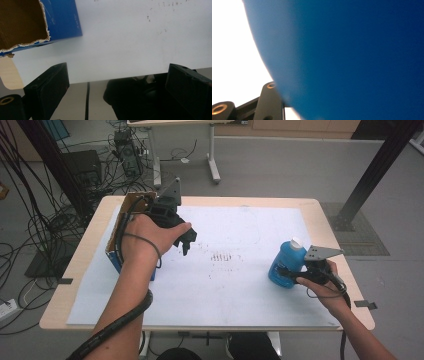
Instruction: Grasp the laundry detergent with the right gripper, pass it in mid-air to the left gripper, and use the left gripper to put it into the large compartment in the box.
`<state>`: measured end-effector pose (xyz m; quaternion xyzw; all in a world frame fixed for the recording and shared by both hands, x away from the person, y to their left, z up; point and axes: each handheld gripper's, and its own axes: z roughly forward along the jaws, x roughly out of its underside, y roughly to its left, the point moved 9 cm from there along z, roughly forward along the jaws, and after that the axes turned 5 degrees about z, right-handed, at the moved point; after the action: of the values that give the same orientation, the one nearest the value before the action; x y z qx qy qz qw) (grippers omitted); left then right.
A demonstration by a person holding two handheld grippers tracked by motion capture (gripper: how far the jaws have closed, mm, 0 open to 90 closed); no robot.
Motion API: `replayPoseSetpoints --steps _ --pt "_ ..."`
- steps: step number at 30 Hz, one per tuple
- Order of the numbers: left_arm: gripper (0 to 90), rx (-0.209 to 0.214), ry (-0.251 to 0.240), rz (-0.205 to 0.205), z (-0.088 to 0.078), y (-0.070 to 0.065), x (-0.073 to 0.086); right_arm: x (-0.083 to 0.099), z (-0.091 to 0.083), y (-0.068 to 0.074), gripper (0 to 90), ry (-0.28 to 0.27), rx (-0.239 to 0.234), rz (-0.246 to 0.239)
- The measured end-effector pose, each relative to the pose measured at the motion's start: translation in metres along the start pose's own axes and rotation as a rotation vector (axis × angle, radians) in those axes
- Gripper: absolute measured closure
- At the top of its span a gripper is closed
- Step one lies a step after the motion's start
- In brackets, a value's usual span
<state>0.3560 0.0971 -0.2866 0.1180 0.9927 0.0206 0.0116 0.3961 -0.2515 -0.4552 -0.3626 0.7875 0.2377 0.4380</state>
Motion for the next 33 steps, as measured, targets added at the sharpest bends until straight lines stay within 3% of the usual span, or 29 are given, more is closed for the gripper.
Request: replayPoseSetpoints --steps 33 --pt "5.5 -0.002 -0.003 0.001 -0.0025 -0.0019 -0.0019 0.0000 -0.0006 -0.0006 45.9 0.001 0.000 0.003"
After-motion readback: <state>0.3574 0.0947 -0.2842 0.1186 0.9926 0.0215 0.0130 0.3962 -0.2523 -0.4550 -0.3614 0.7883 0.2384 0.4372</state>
